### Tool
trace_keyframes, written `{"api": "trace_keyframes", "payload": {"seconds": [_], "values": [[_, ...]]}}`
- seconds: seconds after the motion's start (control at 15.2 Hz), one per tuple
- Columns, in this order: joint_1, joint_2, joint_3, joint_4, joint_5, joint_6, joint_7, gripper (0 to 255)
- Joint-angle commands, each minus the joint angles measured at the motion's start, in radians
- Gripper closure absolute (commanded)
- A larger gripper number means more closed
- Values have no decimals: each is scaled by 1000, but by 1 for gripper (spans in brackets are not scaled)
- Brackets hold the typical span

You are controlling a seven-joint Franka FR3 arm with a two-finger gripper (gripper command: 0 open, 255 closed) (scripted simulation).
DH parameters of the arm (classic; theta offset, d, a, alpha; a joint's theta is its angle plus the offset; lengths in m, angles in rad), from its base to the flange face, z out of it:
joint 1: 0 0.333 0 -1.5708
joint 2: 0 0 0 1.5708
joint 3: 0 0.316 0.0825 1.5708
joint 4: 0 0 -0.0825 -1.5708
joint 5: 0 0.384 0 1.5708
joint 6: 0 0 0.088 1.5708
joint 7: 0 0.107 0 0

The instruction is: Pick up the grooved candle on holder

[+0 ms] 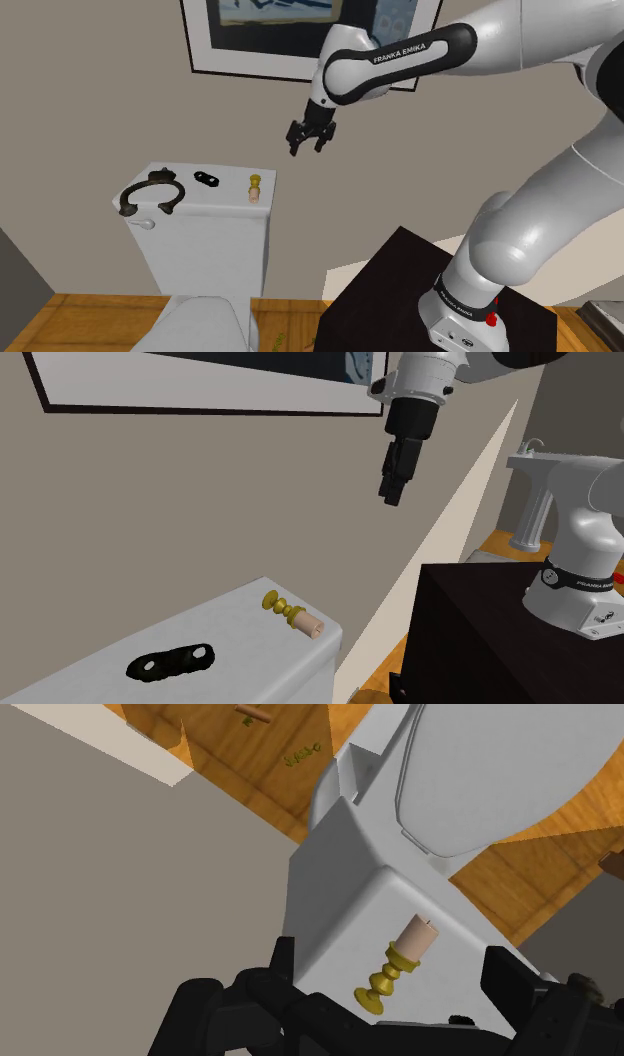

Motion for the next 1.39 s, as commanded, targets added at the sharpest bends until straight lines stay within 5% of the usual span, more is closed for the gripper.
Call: {"api": "trace_keyframes", "payload": {"seconds": [0.0,1.06,1.32], "values": [[2,69,10,22,-4,50,10,0],[55,683,34,438,-119,253,142,0],[60,732,31,454,-125,286,147,0]]}}
